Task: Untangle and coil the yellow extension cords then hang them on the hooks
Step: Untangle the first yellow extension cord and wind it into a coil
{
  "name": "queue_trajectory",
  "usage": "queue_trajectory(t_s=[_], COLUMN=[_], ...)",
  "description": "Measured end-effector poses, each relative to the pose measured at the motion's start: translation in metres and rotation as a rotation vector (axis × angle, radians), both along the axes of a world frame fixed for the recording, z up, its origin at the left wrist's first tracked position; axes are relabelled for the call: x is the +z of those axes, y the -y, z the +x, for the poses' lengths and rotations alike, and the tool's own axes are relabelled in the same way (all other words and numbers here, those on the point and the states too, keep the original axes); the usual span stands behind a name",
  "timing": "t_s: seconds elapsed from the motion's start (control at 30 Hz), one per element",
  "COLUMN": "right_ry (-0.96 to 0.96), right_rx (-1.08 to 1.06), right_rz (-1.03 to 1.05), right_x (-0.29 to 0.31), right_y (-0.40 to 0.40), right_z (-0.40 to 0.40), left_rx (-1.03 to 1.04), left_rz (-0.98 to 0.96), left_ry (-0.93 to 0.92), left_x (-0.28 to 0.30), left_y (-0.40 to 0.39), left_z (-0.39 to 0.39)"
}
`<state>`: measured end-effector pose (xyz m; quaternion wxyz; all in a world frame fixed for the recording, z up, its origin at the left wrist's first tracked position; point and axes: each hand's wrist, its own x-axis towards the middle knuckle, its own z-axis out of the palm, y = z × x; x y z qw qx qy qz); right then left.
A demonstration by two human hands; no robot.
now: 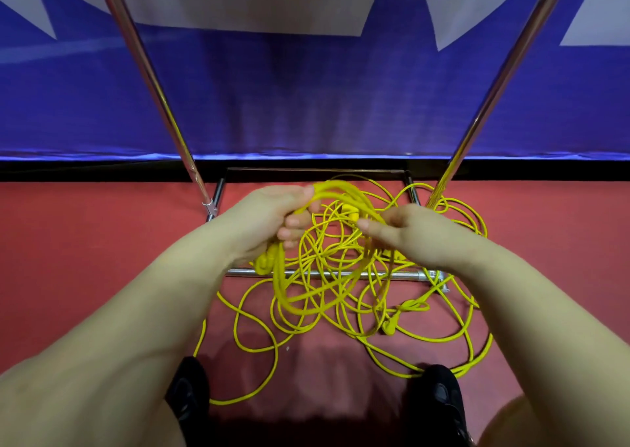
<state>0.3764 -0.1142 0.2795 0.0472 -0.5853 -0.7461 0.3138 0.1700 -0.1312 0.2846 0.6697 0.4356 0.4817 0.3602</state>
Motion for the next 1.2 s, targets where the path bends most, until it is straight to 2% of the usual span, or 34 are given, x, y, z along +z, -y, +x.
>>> queue_trajectory(t_s=[0.1,0.17,0.23,0.3,0.4,0.43,0.5,0.6,0.77,0.9,1.1,1.17,1.2], right_ry=[0.076,0.180,0.206,0.179,0.166,0.099,-0.211,-0.685,-1.155,-1.304,-1.427,-1.394,-1.267], right_rx=[0.082,0.163,0.201,0.171,0.034,-0.046,-0.244,-0.470,-0.701,-0.817,-0.813,-0.737,-0.651], right_rz=[-0.160,-0.244,-0.285,-0.233,-0.030,0.018,0.006,-0.188,-0.477,-0.535,-0.561,-0.526,-0.478], right_x=[-0.012,-0.020,-0.025,-0.028,-0.027,-0.025,-0.018,-0.003,0.010,0.014,0.020,0.020,0.017], right_y=[0.003,0.007,0.011,0.012,0.006,0.003,-0.002,-0.002,-0.002,-0.005,-0.007,-0.005,-0.003], right_z=[-0.003,-0.005,-0.009,-0.013,-0.018,-0.019,-0.020,-0.021,-0.026,-0.025,-0.021,-0.021,-0.022], left_rx=[0.163,0.283,0.403,0.497,0.534,0.516,0.458,0.314,0.015,-0.097,-0.140,-0.057,0.005], left_rz=[0.076,0.076,0.069,0.067,0.067,0.081,0.117,0.127,0.069,0.103,0.148,0.142,0.125], left_ry=[0.092,0.170,0.245,0.285,0.294,0.272,0.185,-0.038,-0.137,-0.139,-0.226,-0.203,-0.164], left_x=[0.002,0.002,0.001,-0.001,-0.005,-0.006,-0.008,-0.015,-0.019,-0.015,-0.016,-0.016,-0.015], left_y=[-0.006,-0.009,-0.012,-0.014,-0.017,-0.017,-0.018,-0.015,-0.006,-0.004,-0.001,-0.001,-0.002], left_z=[-0.003,-0.005,-0.008,-0.010,-0.011,-0.011,-0.010,-0.006,0.008,0.012,0.013,0.015,0.015])
